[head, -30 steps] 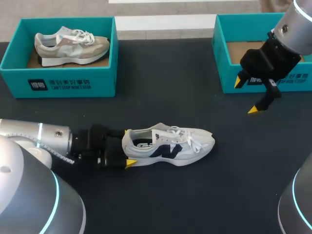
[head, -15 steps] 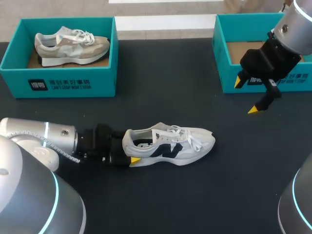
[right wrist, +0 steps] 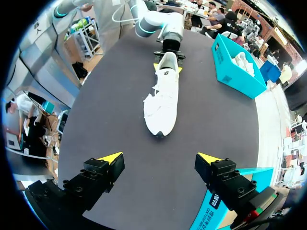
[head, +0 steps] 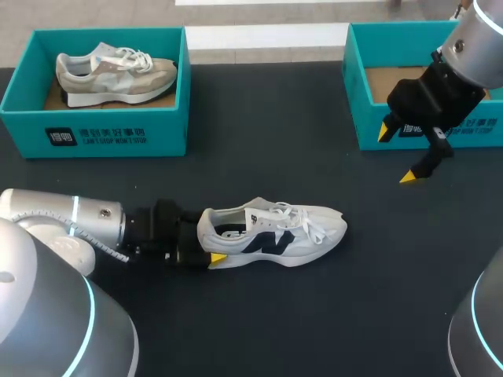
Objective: Take the shoe out of the shoebox, open the shoe tongue, remove and reinsert the insole, then place the shoe into the shoebox
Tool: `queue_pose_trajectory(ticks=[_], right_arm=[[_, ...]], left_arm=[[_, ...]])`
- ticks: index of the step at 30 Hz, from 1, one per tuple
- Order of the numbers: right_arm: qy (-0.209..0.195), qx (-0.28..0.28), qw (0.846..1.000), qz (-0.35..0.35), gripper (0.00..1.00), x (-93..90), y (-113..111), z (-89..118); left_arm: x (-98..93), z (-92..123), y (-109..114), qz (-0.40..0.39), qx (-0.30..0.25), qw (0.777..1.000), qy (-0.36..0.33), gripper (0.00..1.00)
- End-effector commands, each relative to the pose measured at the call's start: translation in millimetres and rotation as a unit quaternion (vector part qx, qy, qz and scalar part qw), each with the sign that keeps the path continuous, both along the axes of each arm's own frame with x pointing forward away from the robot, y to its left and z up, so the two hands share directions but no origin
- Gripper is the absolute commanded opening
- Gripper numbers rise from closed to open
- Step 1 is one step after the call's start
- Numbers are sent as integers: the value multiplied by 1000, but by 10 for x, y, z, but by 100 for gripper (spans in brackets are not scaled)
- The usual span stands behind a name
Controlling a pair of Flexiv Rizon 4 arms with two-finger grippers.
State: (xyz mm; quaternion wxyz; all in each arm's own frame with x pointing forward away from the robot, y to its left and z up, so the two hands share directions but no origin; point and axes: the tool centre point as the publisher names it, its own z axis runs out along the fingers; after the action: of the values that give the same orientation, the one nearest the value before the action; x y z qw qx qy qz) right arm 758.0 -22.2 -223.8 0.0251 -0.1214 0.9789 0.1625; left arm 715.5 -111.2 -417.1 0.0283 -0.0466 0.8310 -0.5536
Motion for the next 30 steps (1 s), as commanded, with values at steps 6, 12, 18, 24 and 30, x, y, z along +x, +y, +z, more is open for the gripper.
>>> queue_pose_trajectory(ticks=[6,12,18,24,30], right_arm=[[8,24,990,-140,100,133,204,80],[-19,30,948,-317,100,98,369,152],[-21,60,918,-393,100,83,504,173],[-21,60,918,-393,100,83,504,173],[-21,60,918,-393,100,83,504,173]], left_arm=[[-7,-78,-42,0,2,1000,1,0],[-7,-78,-42,0,2,1000,1,0],[-7,-78,-42,0,2,1000,1,0],[-7,-78,-42,0,2,1000,1,0],[-7,-78,-42,0,2,1000,1,0]])
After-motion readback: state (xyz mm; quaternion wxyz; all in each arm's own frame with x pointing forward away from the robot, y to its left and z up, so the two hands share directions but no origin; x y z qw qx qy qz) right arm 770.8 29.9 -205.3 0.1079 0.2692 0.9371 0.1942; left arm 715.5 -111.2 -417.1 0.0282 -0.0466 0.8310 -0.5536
